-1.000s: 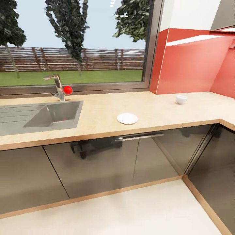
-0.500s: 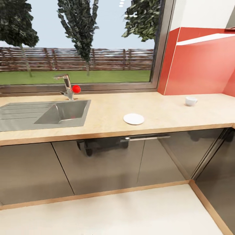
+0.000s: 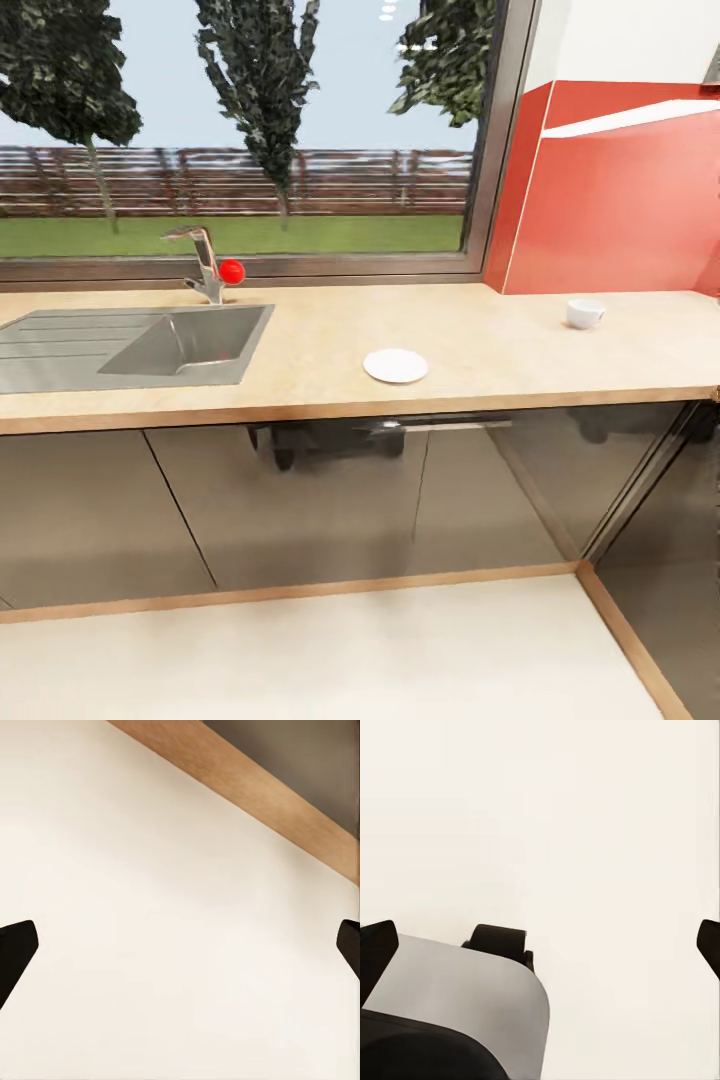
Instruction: Set up a coffee station on the kitchen countertop: keep the coffee maker on the countertop, move the bottle of coffee from the kitchen shelf to the counter next to the coffee maker, place a paper coffee filter on top of the coffee maker, put the saucer next to the coffee maker with the coffee cup on the saucer, and place the electric kettle next to the coffee maker.
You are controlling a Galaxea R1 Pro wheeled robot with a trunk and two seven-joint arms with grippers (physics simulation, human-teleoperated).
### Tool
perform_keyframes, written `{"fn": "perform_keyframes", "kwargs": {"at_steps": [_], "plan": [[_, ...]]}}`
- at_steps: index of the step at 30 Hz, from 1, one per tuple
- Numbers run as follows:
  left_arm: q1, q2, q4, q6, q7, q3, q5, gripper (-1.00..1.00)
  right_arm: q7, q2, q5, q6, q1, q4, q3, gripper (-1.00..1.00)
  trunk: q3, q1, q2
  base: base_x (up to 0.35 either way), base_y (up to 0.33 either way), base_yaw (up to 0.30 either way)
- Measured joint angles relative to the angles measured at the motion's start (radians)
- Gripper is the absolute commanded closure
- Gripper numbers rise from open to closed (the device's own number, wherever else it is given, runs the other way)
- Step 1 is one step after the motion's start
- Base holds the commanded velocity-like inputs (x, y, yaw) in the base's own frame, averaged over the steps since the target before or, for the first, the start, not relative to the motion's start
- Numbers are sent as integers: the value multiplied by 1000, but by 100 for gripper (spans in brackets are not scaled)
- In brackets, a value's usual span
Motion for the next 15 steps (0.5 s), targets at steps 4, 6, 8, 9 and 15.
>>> {"fn": "perform_keyframes", "kwargs": {"at_steps": [4, 6, 8, 9, 15], "plan": [[0, 0, 0, 0, 0, 0, 0, -100, 0, 0, 0, 0, 0, 0, -1, -100, 0, 0, 0, 0, -295, 1], [0, 0, 0, 0, 0, 0, 0, -100, 1, 0, 0, -1, 0, 0, -1, -100, 0, 0, 0, 0, -299, 0], [0, 0, 0, 1, 0, 0, 0, -100, 1, 0, 0, -1, 0, 0, -1, -100, 0, 0, 0, 0, -302, 0], [0, 0, 0, 1, 0, 0, 0, -100, 1, 0, 0, -1, 0, 0, 0, -100, 0, 0, 0, 0, -303, 0], [0, 0, 0, 2, 0, 1, 0, -100, 2, 1, -3, -1, 0, 0, -1, -100, 0, 0, 0, 0, -213, 0]]}}
